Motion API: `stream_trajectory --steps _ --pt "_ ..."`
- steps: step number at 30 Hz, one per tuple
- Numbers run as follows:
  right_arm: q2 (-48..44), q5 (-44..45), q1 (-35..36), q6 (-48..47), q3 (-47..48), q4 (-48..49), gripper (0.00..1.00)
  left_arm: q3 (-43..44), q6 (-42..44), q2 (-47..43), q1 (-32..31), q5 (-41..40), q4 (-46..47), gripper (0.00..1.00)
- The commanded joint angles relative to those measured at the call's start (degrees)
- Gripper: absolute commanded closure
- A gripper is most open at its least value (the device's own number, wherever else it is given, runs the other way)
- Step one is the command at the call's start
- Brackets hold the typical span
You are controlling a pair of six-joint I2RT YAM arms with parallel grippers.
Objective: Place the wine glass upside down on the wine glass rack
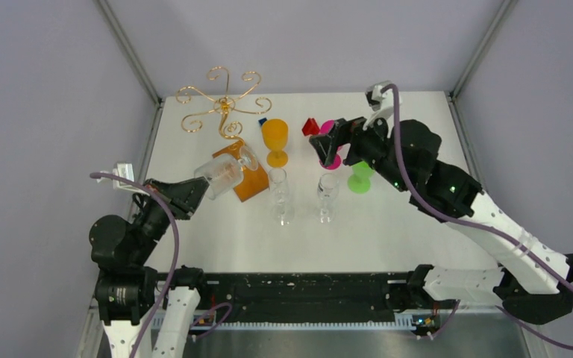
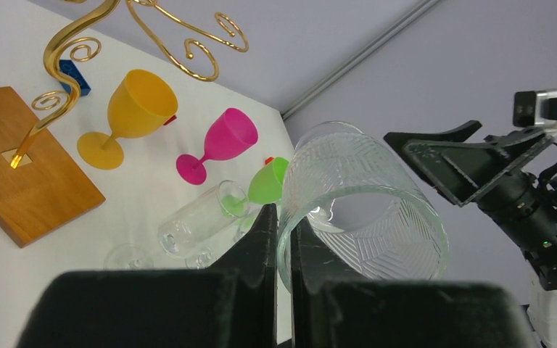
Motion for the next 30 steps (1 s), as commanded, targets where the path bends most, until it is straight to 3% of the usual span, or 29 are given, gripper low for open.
stream_trajectory --steps 1,8,12,19,23,30 --pt "0.7 -5.5 0.2 3.5 1.3 -3.0 0.01 1.1 -1.5 -0.6 -0.3 1.0 8.6 1.00" --pt "6.7 -11.5 -2.4 -1.3 10.0 -7.5 0.01 0.9 -1.5 -0.5 -0.2 0.6 9.4 1.00" --pt "7.8 -29.4 -9.4 1.6 9.0 -6.0 0.01 1.4 -1.0 -0.4 -0.2 0.1 9.8 1.00" --pt "10.8 -43.2 -15.7 8.8 4.3 -2.1 0.01 0.4 -0.8 -0.8 -0.2 -0.3 12.4 1.00" --pt "8.3 -52.9 -20.3 17.5 -2.6 11.5 0.01 -0.2 -0.5 -1.5 -0.2 -0.6 13.7 1.00" --pt "5.8 -54.8 -21.0 21.9 -6.9 20.1 0.01 -1.5 -0.7 -1.3 -0.2 0.3 16.7 1.00"
